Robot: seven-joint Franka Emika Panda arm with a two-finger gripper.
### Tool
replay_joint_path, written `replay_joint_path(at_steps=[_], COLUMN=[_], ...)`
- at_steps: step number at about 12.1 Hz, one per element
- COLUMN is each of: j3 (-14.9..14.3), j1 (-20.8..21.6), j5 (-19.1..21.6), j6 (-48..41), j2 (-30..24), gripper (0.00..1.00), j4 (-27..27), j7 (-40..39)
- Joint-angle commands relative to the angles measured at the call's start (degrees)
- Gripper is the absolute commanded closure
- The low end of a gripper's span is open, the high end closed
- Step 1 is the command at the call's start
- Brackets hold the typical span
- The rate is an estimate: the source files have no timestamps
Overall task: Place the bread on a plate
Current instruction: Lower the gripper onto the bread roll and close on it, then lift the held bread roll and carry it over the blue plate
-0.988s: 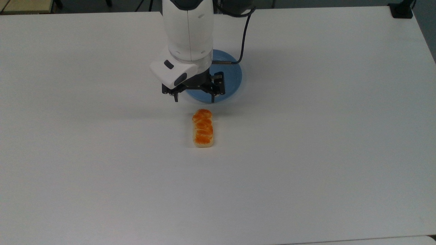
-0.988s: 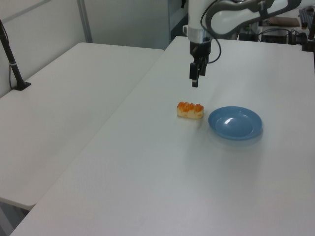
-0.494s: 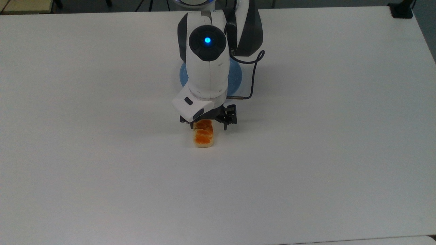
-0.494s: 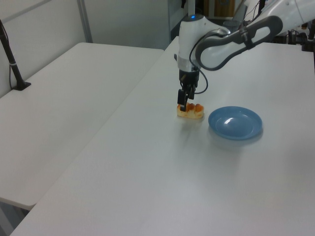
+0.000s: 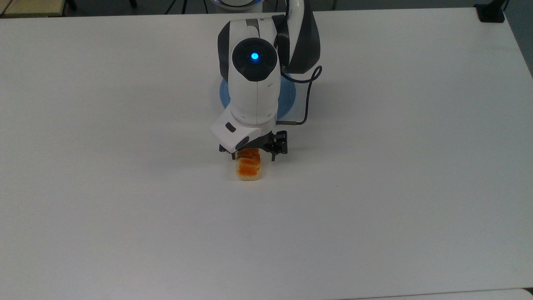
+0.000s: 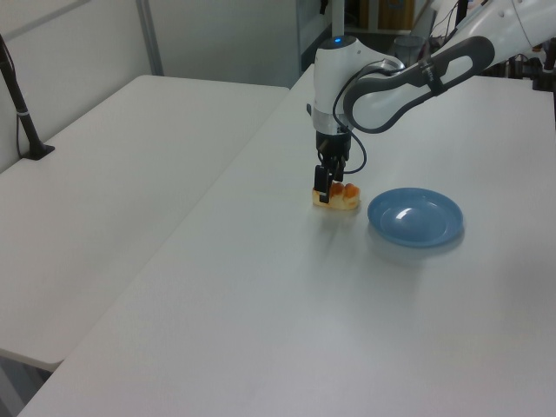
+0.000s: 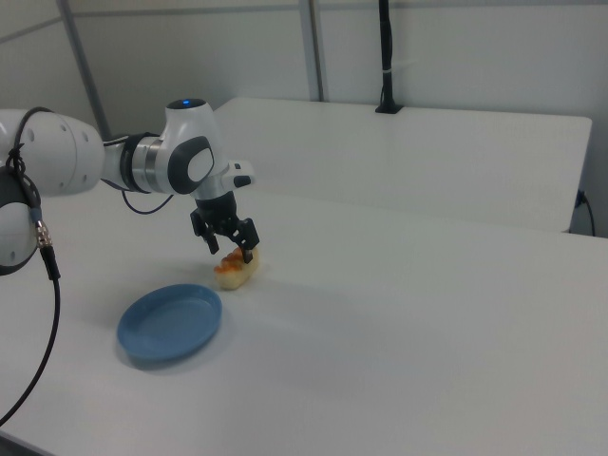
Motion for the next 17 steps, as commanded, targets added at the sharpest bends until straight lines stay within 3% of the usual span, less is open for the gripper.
replay_joint_path(at_steps=[1,5,7,9,14,17], j3=[-0.5,-0.5,-0.4,-0.4,-0.3,-0.3], j1=[-0.1,0.2,0.0,-0.2,0.7,2.4], j5=[-1.2,-0.9,-0.7,-0.4,-0.3,-0.2], j6=[1.3,4.3,4.2,3.5,4.1,8.3], j2=[1.1,2.6,1.2,-4.2,-20.2,-26.5], gripper=[0.04,0.48,0.51,0.51,0.51,0.51], j4=[0.2,0.3,0.2,-3.2,-22.1,-33.1], j7=[-0.5,0.2,0.2,0.2,-0.3,-0.3])
